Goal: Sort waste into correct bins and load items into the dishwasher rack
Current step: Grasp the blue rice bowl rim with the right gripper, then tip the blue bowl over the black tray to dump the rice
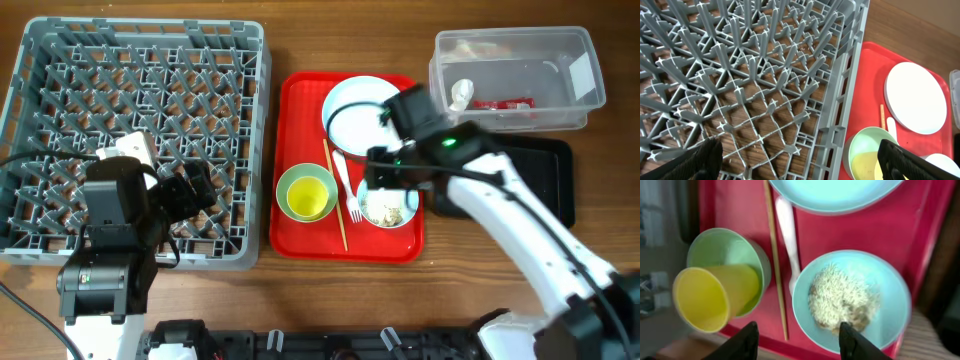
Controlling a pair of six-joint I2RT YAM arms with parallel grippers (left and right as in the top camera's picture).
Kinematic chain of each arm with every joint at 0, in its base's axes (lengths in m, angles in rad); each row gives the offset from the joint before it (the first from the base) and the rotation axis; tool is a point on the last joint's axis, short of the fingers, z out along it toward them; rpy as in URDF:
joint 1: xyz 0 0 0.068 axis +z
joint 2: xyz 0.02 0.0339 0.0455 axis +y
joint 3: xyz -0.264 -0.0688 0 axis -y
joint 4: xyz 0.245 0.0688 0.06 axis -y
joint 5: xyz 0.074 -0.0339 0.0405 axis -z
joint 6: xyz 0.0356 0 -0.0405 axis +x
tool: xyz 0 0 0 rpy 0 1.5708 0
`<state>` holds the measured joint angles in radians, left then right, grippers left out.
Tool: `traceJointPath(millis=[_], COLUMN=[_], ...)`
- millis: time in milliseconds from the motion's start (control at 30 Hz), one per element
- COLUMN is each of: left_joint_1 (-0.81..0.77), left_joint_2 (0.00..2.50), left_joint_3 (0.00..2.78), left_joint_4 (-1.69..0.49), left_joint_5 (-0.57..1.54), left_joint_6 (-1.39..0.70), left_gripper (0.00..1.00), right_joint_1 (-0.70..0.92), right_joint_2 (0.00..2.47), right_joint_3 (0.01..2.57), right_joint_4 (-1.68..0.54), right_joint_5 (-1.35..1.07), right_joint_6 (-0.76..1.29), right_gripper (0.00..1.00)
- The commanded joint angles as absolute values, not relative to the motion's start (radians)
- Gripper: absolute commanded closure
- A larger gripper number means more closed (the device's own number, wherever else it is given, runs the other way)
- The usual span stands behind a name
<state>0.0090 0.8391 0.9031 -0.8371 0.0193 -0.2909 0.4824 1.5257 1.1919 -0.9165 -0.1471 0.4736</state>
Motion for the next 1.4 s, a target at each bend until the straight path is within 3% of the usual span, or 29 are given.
traceJointPath(millis=[0, 167, 267, 500, 867, 1100, 1367], left_joint_1=[0.017, 0.017, 0.017, 0.017, 0.017, 0.017, 0.017], left_joint_2=[0.838, 0.838, 0.838, 0.838, 0.838, 0.838, 0.838], left_joint_3=[0.920, 0.920, 0.920, 0.920, 0.920, 0.920, 0.920], left_joint_4=[-0.847, -0.847, -0.847, -0.850, -0.850, -0.850, -0.850], left_joint_5=[0.010, 0.010, 0.010, 0.010, 0.010, 0.010, 0.010], left_joint_6=[-0.296, -0.296, -0.296, -0.296, -0.296, -0.296, -0.296], left_gripper=[0.00, 0.00, 0.00, 0.00, 0.00, 0.00, 0.00], right_joint_1=[0.549, 0.579, 0.579, 0.579, 0.498, 0.080, -0.226], right_joint_2=[1.621, 1.792, 1.840, 1.835, 1.556, 1.518, 1.674], right_joint_3=[1.138, 1.138, 1.138, 1.140, 1.246, 1.235, 1.115], right_joint_4=[-0.846, -0.760, -0.730, -0.714, -0.844, -0.852, -0.797], right_joint_5=[-0.107, -0.071, -0.058, -0.019, -0.031, -0.485, -0.951], right_joint_6=[0.580, 0.659, 0.700, 0.744, 0.632, 0.373, 0.207], right_gripper=[0.48, 0.51, 0.70, 0.96, 0.96, 0.96, 0.96])
